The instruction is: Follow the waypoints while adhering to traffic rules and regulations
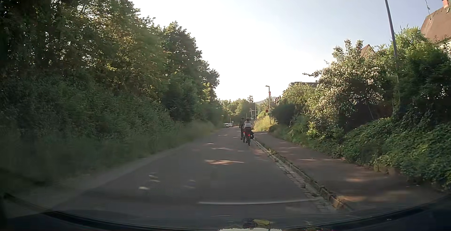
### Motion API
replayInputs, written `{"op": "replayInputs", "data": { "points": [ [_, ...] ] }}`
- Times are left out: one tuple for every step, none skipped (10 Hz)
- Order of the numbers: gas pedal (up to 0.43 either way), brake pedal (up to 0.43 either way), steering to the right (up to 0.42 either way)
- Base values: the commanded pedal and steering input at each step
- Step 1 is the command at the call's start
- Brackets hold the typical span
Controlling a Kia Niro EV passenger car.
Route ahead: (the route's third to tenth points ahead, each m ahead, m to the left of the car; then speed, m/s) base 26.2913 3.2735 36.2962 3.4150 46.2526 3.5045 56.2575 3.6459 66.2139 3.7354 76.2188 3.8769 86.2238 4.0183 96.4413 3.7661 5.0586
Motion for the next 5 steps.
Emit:
{"op": "replayInputs", "data": {
  "points": [
    [0.047,0.000,-0.005],
    [0.047,0.000,-0.005],
    [0.047,0.000,-0.005],
    [0.047,0.000,-0.005],
    [0.047,0.000,-0.005]
  ]
}}
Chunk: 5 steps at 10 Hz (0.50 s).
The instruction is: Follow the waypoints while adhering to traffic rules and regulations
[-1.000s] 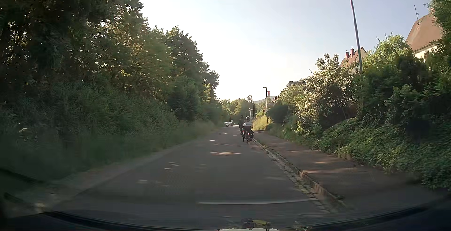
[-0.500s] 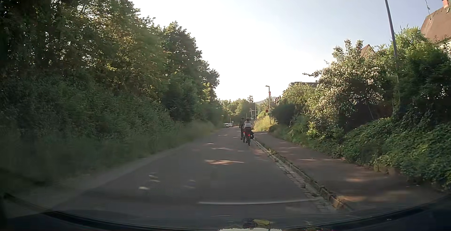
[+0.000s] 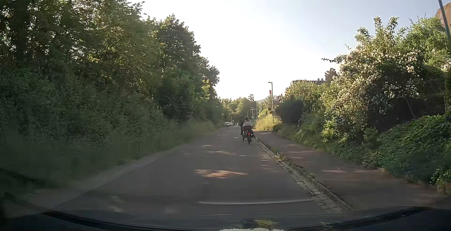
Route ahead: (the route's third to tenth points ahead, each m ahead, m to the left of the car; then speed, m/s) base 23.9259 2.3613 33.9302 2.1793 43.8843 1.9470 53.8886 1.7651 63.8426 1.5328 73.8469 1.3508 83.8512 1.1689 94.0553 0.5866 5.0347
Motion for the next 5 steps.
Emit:
{"op": "replayInputs", "data": {
  "points": [
    [0.047,0.000,-0.005],
    [0.047,0.000,-0.005],
    [0.047,0.000,-0.004],
    [0.047,0.000,-0.003],
    [0.047,0.000,-0.003]
  ]
}}
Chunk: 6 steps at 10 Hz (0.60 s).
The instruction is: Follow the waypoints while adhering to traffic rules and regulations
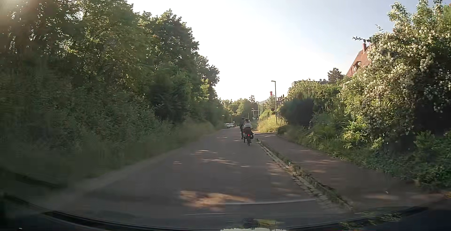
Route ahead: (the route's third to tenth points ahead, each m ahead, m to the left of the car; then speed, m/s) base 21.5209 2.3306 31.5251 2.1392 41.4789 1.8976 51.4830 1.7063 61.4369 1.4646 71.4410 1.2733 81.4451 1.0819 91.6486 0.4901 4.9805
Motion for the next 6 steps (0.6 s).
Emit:
{"op": "replayInputs", "data": {
  "points": [
    [0.047,0.000,-0.003],
    [0.047,0.000,-0.003],
    [0.047,0.000,-0.003],
    [0.047,0.000,-0.002],
    [0.047,0.000,-0.002],
    [0.047,0.000,-0.001]
  ]
}}
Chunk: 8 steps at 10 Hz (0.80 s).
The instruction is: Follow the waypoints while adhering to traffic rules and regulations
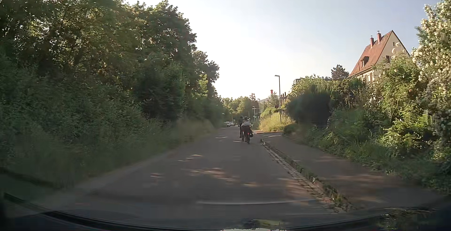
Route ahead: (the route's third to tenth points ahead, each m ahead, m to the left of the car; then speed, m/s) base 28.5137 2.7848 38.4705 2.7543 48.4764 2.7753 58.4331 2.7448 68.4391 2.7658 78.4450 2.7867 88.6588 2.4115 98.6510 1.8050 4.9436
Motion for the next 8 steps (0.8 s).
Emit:
{"op": "replayInputs", "data": {
  "points": [
    [0.047,0.000,-0.001],
    [0.047,0.000,-0.001],
    [0.047,0.000,-0.001],
    [0.047,0.000,-0.001],
    [0.047,0.000,-0.001],
    [0.047,0.000,-0.001],
    [0.047,0.000,-0.001],
    [0.047,0.000,-0.001]
  ]
}}
